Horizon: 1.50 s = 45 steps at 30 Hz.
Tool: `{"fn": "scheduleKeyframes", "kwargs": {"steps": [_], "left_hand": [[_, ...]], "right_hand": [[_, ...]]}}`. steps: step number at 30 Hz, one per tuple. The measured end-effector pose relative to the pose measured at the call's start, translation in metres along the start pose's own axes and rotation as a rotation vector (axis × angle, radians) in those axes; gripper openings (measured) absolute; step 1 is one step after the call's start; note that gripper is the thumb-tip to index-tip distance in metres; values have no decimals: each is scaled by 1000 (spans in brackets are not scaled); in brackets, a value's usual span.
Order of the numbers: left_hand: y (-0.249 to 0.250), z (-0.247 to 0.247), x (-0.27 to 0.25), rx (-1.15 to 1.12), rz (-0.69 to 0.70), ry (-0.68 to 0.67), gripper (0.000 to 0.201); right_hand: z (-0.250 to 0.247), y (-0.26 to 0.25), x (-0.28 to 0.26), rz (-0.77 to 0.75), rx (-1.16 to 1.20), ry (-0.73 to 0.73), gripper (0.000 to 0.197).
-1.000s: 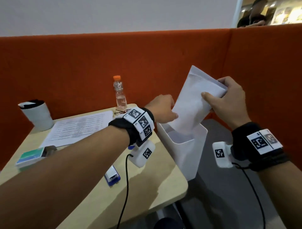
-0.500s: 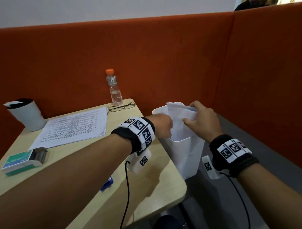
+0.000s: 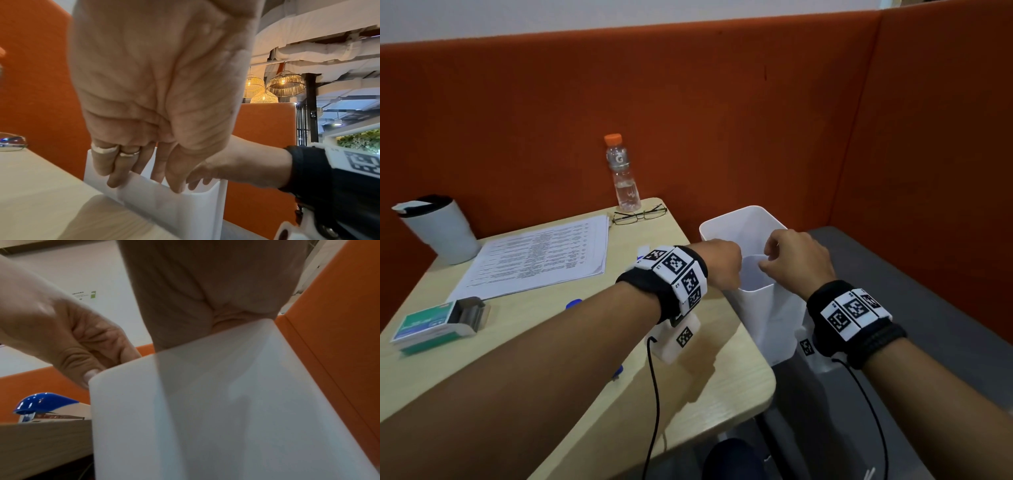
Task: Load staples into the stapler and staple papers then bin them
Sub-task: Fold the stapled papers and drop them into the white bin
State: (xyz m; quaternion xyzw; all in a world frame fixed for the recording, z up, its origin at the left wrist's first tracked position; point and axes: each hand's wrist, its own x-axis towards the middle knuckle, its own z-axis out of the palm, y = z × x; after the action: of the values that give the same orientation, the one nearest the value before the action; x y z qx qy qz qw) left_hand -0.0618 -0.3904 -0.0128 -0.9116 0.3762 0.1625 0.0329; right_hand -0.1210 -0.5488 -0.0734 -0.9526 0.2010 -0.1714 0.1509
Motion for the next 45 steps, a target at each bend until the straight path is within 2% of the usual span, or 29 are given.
{"fn": "scheduleKeyframes", "kwargs": {"steps": [6,8,11,13,17,20,22,24,27,29,32,35,38,40,43,45], "left_hand": [[-8,-3,-23,-111,13,106,56],[-14,-9,-37,-105,31,125,55],[-30,-20,-64,-68,48,155,38],[-46,-27,-87,-52,22,178,36],[-85,-30,-126,-39,-86,160,40],[-107,-24,-153,-6,-159,102,41],[-114,-19,-170,27,-214,38,45],[-118,-14,-183,66,-288,-18,58],[-118,-9,-199,63,-376,-30,70],[-116,-3,-206,24,-384,-11,75],[-111,6,-213,12,-308,-24,87],[-110,16,-211,142,-246,-53,76],[-115,25,-199,201,-244,35,54],[-122,26,-190,215,-217,60,46],[-132,20,-181,201,-177,61,42],[-137,17,-177,190,-208,73,36]], "right_hand": [[-5,-17,-16,-94,45,123,10],[-9,-30,-22,-146,87,171,15],[-16,-57,-33,-220,186,209,12],[-21,-79,-42,-264,221,144,10],[-30,-118,-59,-311,98,-154,16],[-41,-139,-67,-319,3,-248,19],[-51,-154,-74,-300,43,-356,19],[-57,-171,-84,-273,135,-441,21],[-53,-194,-98,-217,309,-563,21],[-45,-206,-101,-181,353,-605,19],[-35,-212,-89,-124,330,-563,18],[-30,-205,-71,-55,249,-528,16],[-23,-194,-57,-1,231,-514,14],[-18,-187,-51,24,231,-531,17],[-13,-180,-51,101,373,-578,26],[-8,-177,-49,104,433,-603,30]]}}
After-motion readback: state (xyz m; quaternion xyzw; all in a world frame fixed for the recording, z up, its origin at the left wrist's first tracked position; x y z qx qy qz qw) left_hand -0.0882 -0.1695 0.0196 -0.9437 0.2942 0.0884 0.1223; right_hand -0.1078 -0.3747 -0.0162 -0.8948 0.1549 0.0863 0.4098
